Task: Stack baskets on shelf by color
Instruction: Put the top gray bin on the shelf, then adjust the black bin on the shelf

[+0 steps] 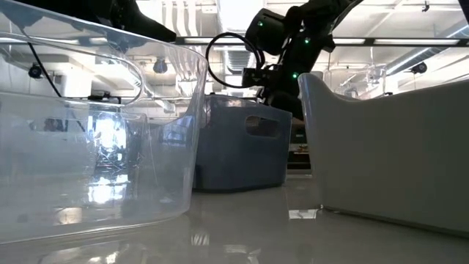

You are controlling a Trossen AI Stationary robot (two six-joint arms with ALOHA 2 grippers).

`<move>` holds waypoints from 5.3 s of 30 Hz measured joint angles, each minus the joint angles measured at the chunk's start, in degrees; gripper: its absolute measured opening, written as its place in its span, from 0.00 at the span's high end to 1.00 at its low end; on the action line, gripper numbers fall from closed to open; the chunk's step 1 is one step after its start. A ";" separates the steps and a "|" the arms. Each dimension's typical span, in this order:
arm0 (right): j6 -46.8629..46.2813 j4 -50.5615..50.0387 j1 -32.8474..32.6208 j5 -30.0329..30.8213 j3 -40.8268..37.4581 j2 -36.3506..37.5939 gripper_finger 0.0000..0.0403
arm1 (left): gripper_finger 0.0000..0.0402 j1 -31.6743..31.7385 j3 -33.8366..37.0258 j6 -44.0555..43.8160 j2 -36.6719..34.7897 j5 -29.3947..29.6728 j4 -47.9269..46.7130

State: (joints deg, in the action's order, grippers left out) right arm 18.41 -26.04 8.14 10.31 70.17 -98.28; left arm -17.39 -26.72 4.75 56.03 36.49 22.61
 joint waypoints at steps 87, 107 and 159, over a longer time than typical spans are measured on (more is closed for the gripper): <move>-5.76 -36.38 8.22 -14.02 63.98 -22.60 0.96 | 0.97 -0.02 0.34 0.00 1.70 -0.76 0.85; -3.47 -42.53 6.39 -14.78 63.71 -10.87 0.59 | 0.97 0.00 0.87 -1.44 1.65 -0.74 0.92; -9.39 -37.55 18.05 -0.88 43.60 -8.50 0.77 | 0.97 0.00 0.87 -3.10 1.58 -0.68 0.95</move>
State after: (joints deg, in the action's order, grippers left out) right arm 9.03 -63.59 26.20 9.43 113.78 -106.78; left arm -17.39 -25.85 1.65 57.61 35.81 23.56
